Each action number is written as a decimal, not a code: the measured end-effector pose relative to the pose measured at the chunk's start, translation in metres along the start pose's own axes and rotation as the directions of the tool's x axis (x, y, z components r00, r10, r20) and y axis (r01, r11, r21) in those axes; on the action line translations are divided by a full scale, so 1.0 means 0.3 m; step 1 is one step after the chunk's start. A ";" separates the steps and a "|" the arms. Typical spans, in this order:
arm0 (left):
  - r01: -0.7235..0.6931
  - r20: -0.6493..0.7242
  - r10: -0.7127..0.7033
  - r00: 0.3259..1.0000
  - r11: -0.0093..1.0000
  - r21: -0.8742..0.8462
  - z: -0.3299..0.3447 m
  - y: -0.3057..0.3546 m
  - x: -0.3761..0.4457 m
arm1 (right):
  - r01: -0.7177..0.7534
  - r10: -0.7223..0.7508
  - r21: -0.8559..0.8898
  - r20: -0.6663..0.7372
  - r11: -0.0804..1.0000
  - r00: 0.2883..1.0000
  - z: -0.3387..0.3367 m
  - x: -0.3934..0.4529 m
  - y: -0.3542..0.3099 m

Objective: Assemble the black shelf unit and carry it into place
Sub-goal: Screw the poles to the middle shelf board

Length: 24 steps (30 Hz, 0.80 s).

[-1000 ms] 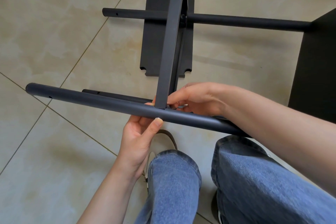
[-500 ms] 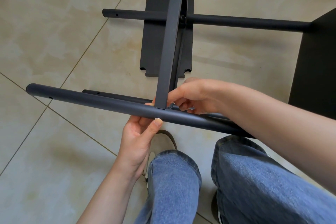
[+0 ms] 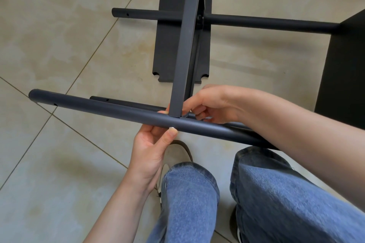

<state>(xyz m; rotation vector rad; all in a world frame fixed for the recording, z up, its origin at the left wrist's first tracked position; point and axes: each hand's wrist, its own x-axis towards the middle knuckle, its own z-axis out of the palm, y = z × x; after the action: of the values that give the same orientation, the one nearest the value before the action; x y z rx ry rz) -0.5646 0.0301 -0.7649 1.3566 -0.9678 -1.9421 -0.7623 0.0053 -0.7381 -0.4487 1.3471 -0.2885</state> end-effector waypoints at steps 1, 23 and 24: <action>0.000 -0.001 0.000 1.000 1.000 0.000 0.000 0.003 0.000 | -0.004 0.004 -0.024 -0.017 1.000 1.000 -0.001 0.000 -0.006; 0.005 -0.022 -0.005 1.000 1.000 0.003 -0.012 -0.013 0.007 | -0.009 0.009 0.014 0.001 1.000 1.000 -0.001 0.013 0.004; 0.005 -0.022 -0.005 1.000 1.000 0.005 -0.012 -0.012 0.007 | -0.008 0.008 0.008 -0.020 1.000 1.000 0.000 0.015 0.005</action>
<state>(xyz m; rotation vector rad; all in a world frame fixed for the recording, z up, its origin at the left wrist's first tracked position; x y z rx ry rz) -0.5620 0.0296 -0.7698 1.3822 -0.9608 -1.9252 -0.7616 0.0046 -0.7426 -0.4344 1.3668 -0.2922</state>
